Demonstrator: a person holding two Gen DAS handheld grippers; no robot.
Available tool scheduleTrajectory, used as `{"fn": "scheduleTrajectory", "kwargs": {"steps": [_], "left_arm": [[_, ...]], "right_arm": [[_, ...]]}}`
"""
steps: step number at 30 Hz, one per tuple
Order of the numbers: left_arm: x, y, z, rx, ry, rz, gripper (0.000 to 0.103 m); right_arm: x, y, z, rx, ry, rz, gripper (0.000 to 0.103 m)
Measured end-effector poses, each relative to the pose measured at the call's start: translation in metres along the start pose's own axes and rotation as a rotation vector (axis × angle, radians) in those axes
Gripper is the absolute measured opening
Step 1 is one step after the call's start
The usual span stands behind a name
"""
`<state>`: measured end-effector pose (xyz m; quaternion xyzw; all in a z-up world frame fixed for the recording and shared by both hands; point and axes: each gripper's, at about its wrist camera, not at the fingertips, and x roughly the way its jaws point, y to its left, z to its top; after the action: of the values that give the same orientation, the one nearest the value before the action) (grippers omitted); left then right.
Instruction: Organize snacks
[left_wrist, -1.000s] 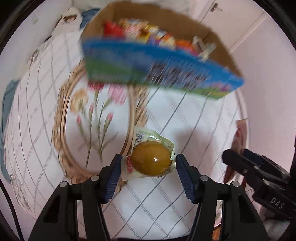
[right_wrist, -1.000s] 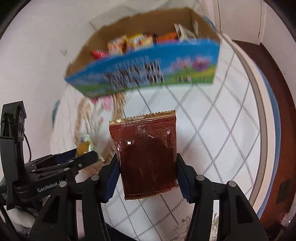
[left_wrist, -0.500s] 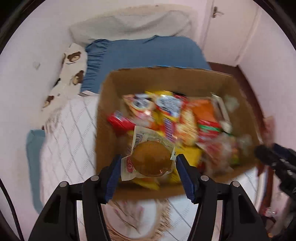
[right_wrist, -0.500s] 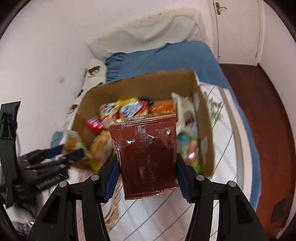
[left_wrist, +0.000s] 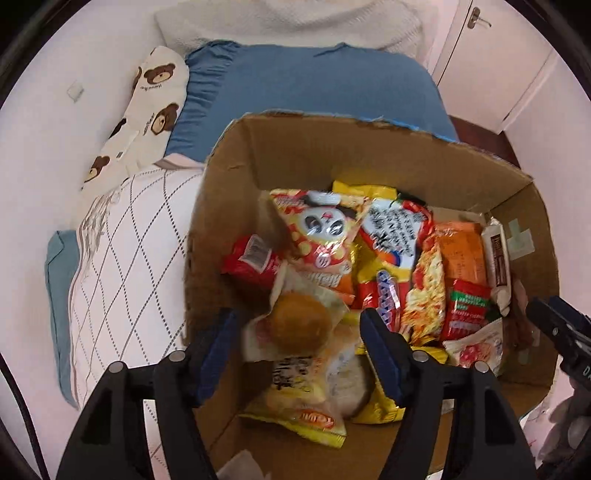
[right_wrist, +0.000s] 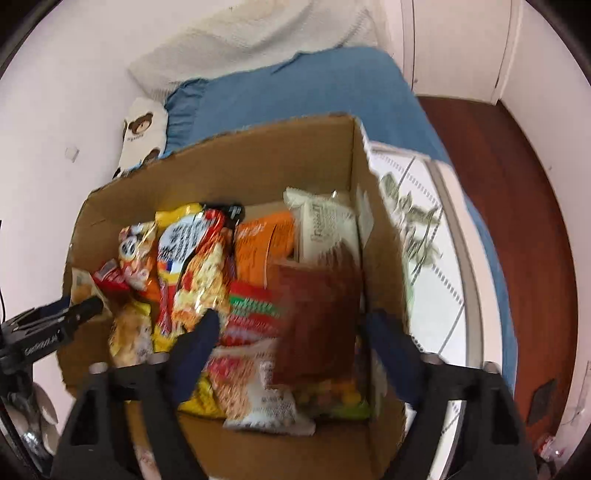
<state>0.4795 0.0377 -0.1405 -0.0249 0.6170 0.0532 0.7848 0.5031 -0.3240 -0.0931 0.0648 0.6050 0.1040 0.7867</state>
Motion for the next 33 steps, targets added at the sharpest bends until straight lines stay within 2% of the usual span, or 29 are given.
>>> {"fn": "scheduleTrajectory", "kwargs": {"steps": [2,13,25,33], "left_arm": [[-0.005,-0.004,-0.003,0.015,-0.022,-0.020,0.090],[-0.032,-0.020,-0.025,0.048,-0.065,-0.086,0.091],[-0.067,-0.024,-0.079,0.047,-0.160,-0.104,0.091],[-0.089,-0.021,-0.097,0.030,-0.201,-0.110,0.091]], "right_arm": [[0.000,-0.002,-0.001,0.006,-0.008,0.014,0.096],[-0.013,0.001,-0.026,0.011,0.015,0.001,0.099],[-0.060,0.020,-0.064,-0.061,-0.071,-0.075,0.099],[-0.087,0.023,-0.083,-0.075,-0.129,-0.103,0.099]]}}
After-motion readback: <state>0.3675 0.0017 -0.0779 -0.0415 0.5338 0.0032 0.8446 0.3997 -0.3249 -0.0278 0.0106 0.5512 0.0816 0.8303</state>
